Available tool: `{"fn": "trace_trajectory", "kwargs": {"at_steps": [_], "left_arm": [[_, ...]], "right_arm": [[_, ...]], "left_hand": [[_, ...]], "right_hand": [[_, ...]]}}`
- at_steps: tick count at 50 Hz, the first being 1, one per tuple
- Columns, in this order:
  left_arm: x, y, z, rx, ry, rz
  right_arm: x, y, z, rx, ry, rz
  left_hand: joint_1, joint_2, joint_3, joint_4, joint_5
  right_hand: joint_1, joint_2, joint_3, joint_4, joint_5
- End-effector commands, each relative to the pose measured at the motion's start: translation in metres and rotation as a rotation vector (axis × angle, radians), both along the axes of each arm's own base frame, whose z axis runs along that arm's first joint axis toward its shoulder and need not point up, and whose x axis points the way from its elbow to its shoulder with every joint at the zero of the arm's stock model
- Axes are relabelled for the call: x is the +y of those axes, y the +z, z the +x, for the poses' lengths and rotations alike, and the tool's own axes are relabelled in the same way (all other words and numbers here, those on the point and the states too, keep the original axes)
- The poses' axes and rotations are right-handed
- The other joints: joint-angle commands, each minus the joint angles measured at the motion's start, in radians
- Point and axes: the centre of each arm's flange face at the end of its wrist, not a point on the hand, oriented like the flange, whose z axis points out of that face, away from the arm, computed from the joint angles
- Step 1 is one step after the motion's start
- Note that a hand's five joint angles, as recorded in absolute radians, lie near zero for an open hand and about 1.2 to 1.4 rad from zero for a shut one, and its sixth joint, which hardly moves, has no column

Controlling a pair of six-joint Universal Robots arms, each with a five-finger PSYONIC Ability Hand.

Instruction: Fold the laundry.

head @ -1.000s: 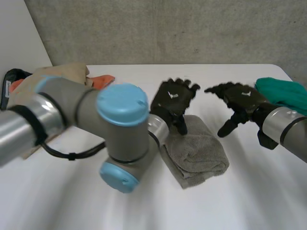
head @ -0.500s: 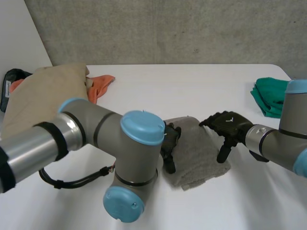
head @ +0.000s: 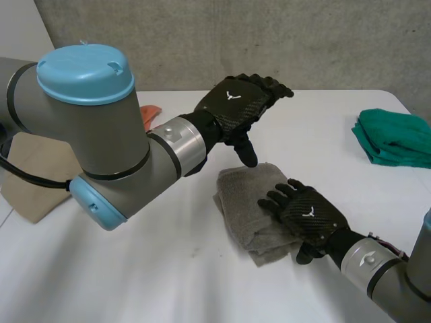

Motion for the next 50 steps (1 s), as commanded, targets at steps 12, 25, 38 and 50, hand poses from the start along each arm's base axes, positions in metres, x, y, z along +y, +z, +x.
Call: {"fn": "trace_trajectory", "kwargs": {"at_steps": [12,25,38,50], "left_arm": [[-0.002,-0.016,-0.001,-0.026,0.019,0.032],[0.000,-0.015,-0.002,-0.025,0.016,0.033],[0.000,-0.013,0.000,-0.021,0.019,0.031],[-0.009,0.027,0.015,0.043,0.060,-0.046]], "right_arm": [[-0.022,-0.034,0.014,-0.029,0.031,-0.109],[-0.028,-0.025,0.027,-0.061,0.058,-0.175],[-0.051,-0.016,0.039,-0.093,0.052,-0.261],[-0.133,0.061,0.032,-0.354,-0.113,-0.472]], "left_hand": [[0.007,-0.010,-0.015,-0.004,-0.023],[0.007,-0.010,-0.015,-0.004,-0.023],[0.007,-0.010,-0.015,-0.004,-0.023],[0.007,-0.010,-0.015,-0.004,-0.023]], "right_hand": [[0.060,0.053,0.048,0.042,0.035],[0.204,0.197,0.192,0.186,0.179],[1.201,1.194,1.189,1.183,1.176],[1.201,1.194,1.189,1.183,1.176]]}}
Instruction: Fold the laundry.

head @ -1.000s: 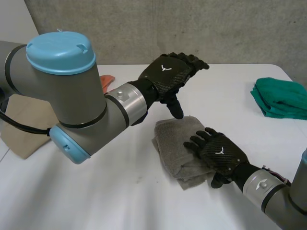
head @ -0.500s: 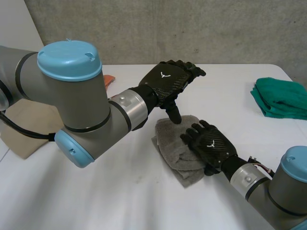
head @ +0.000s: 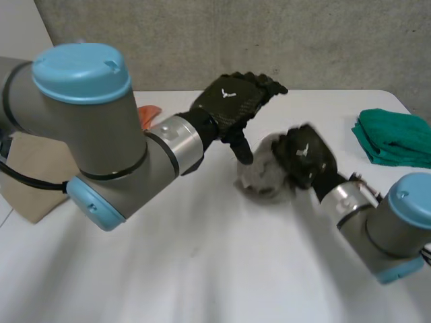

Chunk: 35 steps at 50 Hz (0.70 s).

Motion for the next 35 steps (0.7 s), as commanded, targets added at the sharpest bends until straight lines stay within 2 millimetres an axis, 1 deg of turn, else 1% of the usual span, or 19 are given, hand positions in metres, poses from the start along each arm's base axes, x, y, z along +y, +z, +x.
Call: {"fn": "trace_trajectory", "kwargs": {"at_steps": [1,2,3,6,7,10,11,13,14,15,18,19,20,22,23,26,29,30,35], "left_arm": [[-0.007,0.029,0.012,0.048,0.033,-0.056],[-0.007,0.031,0.013,0.053,0.036,-0.061],[-0.008,0.033,0.014,0.057,0.037,-0.068],[-0.006,0.040,0.014,0.072,0.036,-0.087],[-0.006,0.041,0.014,0.077,0.036,-0.093],[-0.005,0.041,0.014,0.076,0.033,-0.092],[-0.005,0.041,0.014,0.076,0.033,-0.092],[-0.005,0.041,0.014,0.076,0.033,-0.092],[-0.005,0.040,0.013,0.075,0.033,-0.091],[-0.005,0.038,0.013,0.072,0.031,-0.087],[-0.005,0.035,0.013,0.068,0.031,-0.079],[-0.005,0.033,0.012,0.065,0.030,-0.073],[-0.005,0.031,0.012,0.064,0.030,-0.066],[-0.005,0.029,0.012,0.063,0.030,-0.056],[-0.006,0.026,0.011,0.064,0.028,-0.045],[-0.006,0.021,0.009,0.059,0.027,-0.032],[-0.004,0.019,0.007,0.055,0.019,-0.027],[-0.004,0.019,0.007,0.054,0.018,-0.025],[-0.003,0.017,0.006,0.052,0.016,-0.023]], "right_arm": [[-0.054,0.055,-0.012,-0.203,-0.055,-0.104],[-0.064,0.062,-0.019,-0.225,-0.072,-0.115],[-0.082,0.076,-0.035,-0.264,-0.107,-0.142],[-0.110,0.094,-0.058,-0.324,-0.158,-0.179],[-0.126,0.103,-0.072,-0.359,-0.188,-0.201],[-0.150,0.102,-0.092,-0.397,-0.227,-0.215],[-0.167,0.101,-0.106,-0.410,-0.246,-0.242],[-0.183,0.100,-0.122,-0.417,-0.271,-0.273],[-0.191,0.095,-0.129,-0.418,-0.282,-0.279],[-0.204,0.080,-0.140,-0.414,-0.301,-0.276],[-0.220,0.054,-0.154,-0.401,-0.327,-0.269],[-0.228,0.037,-0.166,-0.397,-0.350,-0.264],[-0.234,0.027,-0.176,-0.393,-0.367,-0.260],[-0.241,0.008,-0.193,-0.383,-0.397,-0.243],[-0.245,-0.010,-0.211,-0.361,-0.422,-0.225],[-0.248,-0.039,-0.227,-0.292,-0.435,-0.202],[-0.246,-0.051,-0.232,-0.229,-0.445,-0.185],[-0.244,-0.056,-0.239,-0.193,-0.462,-0.170],[-0.236,-0.067,-0.252,-0.122,-0.496,-0.111]], "left_hand": [[0.007,-0.010,-0.015,-0.004,-0.023],[0.007,-0.010,-0.015,-0.004,-0.023],[0.007,-0.010,-0.015,-0.004,-0.023],[0.007,-0.010,-0.015,-0.004,-0.023],[0.007,-0.010,-0.015,-0.004,-0.023],[0.007,-0.010,-0.015,-0.004,-0.023],[0.007,-0.010,-0.015,-0.004,-0.023],[0.007,-0.010,-0.015,-0.004,-0.023],[0.007,-0.010,-0.015,-0.004,-0.023],[0.004,-0.013,-0.018,-0.007,-0.026],[0.007,-0.010,-0.015,-0.004,-0.023],[0.007,-0.010,-0.015,-0.004,-0.023],[0.007,-0.010,-0.015,-0.004,-0.023],[0.007,-0.010,-0.015,-0.004,-0.023],[0.007,-0.010,-0.015,-0.004,-0.023],[0.007,-0.010,-0.015,-0.004,-0.023],[0.007,-0.010,-0.015,-0.004,-0.023],[0.007,-0.010,-0.015,-0.004,-0.023],[0.007,-0.010,-0.015,-0.004,-0.023]], "right_hand": [[0.352,0.233,0.236,0.200,0.293],[0.352,0.233,0.236,0.200,0.293],[0.352,0.233,0.236,0.200,0.293],[0.352,0.233,0.236,0.200,0.293],[0.352,0.233,0.236,0.200,0.293],[0.352,0.233,0.236,0.200,0.293],[0.352,0.233,0.236,0.200,0.293],[0.352,0.233,0.236,0.200,0.293],[0.352,0.233,0.236,0.200,0.293],[0.352,0.233,0.236,0.200,0.293],[0.352,0.233,0.236,0.200,0.293],[0.352,0.233,0.236,0.200,0.293],[0.352,0.233,0.236,0.200,0.293],[0.352,0.233,0.236,0.200,0.293],[0.352,0.233,0.236,0.200,0.293],[0.352,0.233,0.236,0.200,0.293],[0.352,0.233,0.236,0.200,0.293],[0.352,0.233,0.236,0.200,0.293],[0.352,0.233,0.236,0.200,0.293]]}}
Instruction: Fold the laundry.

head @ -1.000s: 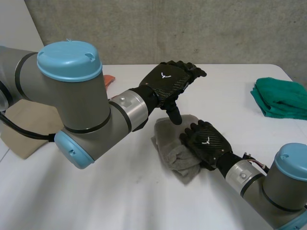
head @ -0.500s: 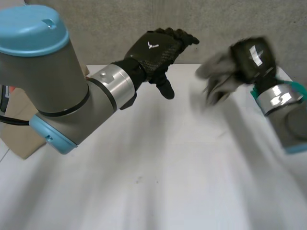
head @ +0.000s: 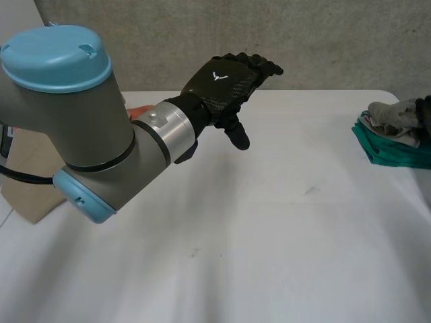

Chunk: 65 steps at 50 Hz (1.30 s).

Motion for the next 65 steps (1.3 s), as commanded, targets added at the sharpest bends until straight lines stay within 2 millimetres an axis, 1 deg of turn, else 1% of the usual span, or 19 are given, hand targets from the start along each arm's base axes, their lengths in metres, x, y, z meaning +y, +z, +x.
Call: {"fn": "trace_trajectory", "kwargs": {"at_steps": [1,2,4,5,14,23,28,30,33,34,37,38,41,44,46,52,54,59,65], "left_arm": [[0.002,-0.002,-0.002,-0.003,-0.006,0.004],[0.002,-0.002,-0.002,-0.003,-0.006,0.004],[0.002,-0.001,-0.002,-0.001,-0.006,0.004],[0.002,-0.001,-0.002,-0.001,-0.007,0.004],[0.007,0.001,-0.004,0.002,-0.018,0.002],[0.014,0.003,-0.006,0.003,-0.032,0.001],[0.013,0.016,-0.003,0.027,-0.026,-0.032],[0.012,0.026,0.000,0.042,-0.018,-0.056],[0.004,0.055,0.009,0.092,0.039,-0.117],[-0.007,0.067,0.019,0.112,0.107,-0.140],[-0.030,0.074,0.040,0.120,0.243,-0.147],[-0.046,0.081,0.060,0.122,0.344,-0.159],[-0.069,0.095,0.098,0.121,0.492,-0.195],[-0.105,0.094,0.148,0.051,0.658,-0.233],[-0.134,0.076,0.182,-0.044,0.765,-0.236],[-0.195,0.000,0.229,-0.258,0.868,-0.184],[-0.213,-0.041,0.227,-0.309,0.805,-0.163],[-0.235,-0.105,0.235,-0.357,0.633,-0.124],[-0.246,-0.144,0.245,-0.363,0.572,-0.079]], "right_arm": [[0.012,-0.021,-0.021,0.117,-0.053,0.123],[0.013,-0.019,-0.021,0.121,-0.056,0.124],[0.016,-0.011,-0.023,0.123,-0.078,0.123],[0.016,-0.006,-0.023,0.122,-0.082,0.121],[0.044,0.053,-0.059,0.091,-0.188,0.155],[0.080,0.115,-0.140,0.015,-0.498,0.312],[0.084,0.147,-0.157,0.191,-0.689,0.272],[0.087,0.179,-0.156,0.299,-0.760,0.174],[0.089,0.210,-0.137,0.355,-0.753,0.046],[0.090,0.230,-0.100,0.353,-0.681,-0.049],[0.100,0.253,-0.039,0.330,-0.530,-0.171],[0.112,0.262,-0.002,0.317,-0.421,-0.233],[0.136,0.264,0.042,0.303,-0.277,-0.281],[0.166,0.244,0.086,0.309,-0.114,-0.253],[0.190,0.219,0.117,0.314,0.006,-0.194],[0.243,0.161,0.177,0.312,0.226,-0.046],[0.254,0.141,0.184,0.322,0.260,0.012],[0.258,0.102,0.183,0.370,0.264,0.122],[0.256,0.084,0.178,0.444,0.243,0.162]], "left_hand": [[0.007,-0.010,-0.015,-0.004,-0.023],[0.007,-0.010,-0.015,-0.004,-0.023],[0.007,-0.010,-0.015,-0.004,-0.023],[0.007,-0.010,-0.015,-0.004,-0.023],[0.007,-0.010,-0.015,-0.004,-0.023],[0.007,-0.010,-0.015,-0.004,-0.023],[0.007,-0.010,-0.015,-0.004,-0.023],[0.010,-0.007,-0.012,-0.001,-0.020],[0.019,0.002,-0.004,0.007,-0.011],[0.019,0.002,-0.004,0.007,-0.011],[0.016,-0.001,-0.006,0.004,-0.014],[0.016,-0.001,-0.006,0.004,-0.014],[0.019,0.002,-0.004,0.007,-0.011],[0.022,0.005,-0.001,0.010,-0.008],[0.025,0.007,0.002,0.013,-0.005],[0.022,0.004,-0.001,0.010,-0.008],[0.022,0.004,-0.001,0.010,-0.008],[0.007,-0.010,-0.015,-0.004,-0.023],[0.068,0.051,0.046,0.057,0.038]], "right_hand": [[0.352,0.233,0.231,0.198,0.272],[0.352,0.233,0.231,0.198,0.272],[-0.594,-0.713,-0.715,-0.748,-0.673],[-0.870,-0.989,-0.991,-1.024,-0.950],[-0.870,-0.989,-0.991,-1.024,-0.950],[-0.870,-0.989,-0.991,-1.024,-0.950],[-0.870,-0.989,-0.991,-1.024,-0.950],[-0.870,-0.989,-0.991,-1.024,-0.950],[-0.870,-0.989,-0.991,-1.024,-0.950],[-0.870,-0.989,-0.991,-1.024,-0.950],[-0.870,-0.989,-0.991,-1.024,-0.950],[-0.870,-0.989,-0.991,-1.024,-0.950],[-0.870,-0.989,-0.991,-1.024,-0.950],[-0.870,-0.989,-0.991,-1.024,-0.950],[-0.870,-0.989,-0.991,-1.024,-0.950],[-0.870,-0.989,-0.991,-1.024,-0.950],[-0.870,-0.989,-0.991,-1.024,-0.950],[-0.870,-0.989,-0.991,-1.024,-0.950],[-0.870,-0.989,-0.991,-1.024,-0.950]]}}
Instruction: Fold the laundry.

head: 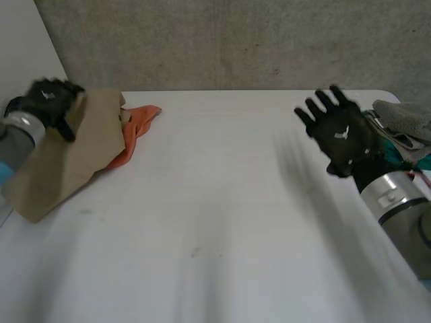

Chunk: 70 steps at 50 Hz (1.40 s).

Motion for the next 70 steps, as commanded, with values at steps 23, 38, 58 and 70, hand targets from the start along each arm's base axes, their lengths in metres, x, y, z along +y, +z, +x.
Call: {"fn": "trace_trajectory", "kwargs": {"at_steps": [23,38,58,70], "left_arm": [[0.141,0.138,-0.158,0.504,-0.571,-0.320],[0.180,-0.034,-0.230,0.378,-0.537,0.247],[0.254,0.041,-0.194,0.232,-0.392,0.131],[0.298,-0.029,-0.241,0.133,-0.555,0.190]], "right_arm": [[0.000,-0.015,-0.012,0.098,-0.057,0.049],[-0.022,-0.003,-0.043,0.027,-0.251,0.070],[-0.025,-0.005,-0.038,-0.070,-0.129,0.486],[-0.053,-0.044,0.004,-0.034,0.055,0.581]], "left_hand": [[1.205,1.187,1.182,1.193,1.175],[0.948,0.931,0.925,0.936,0.918],[0.207,0.189,0.184,0.195,0.177],[0.201,0.184,0.178,0.189,0.171]], "right_hand": [[-0.050,-0.041,-0.032,-0.037,-0.045],[-0.050,-0.041,-0.032,-0.037,-0.045],[-0.050,-0.041,-0.032,-0.037,-0.045],[-0.050,-0.041,-0.032,-0.037,-0.045]]}}
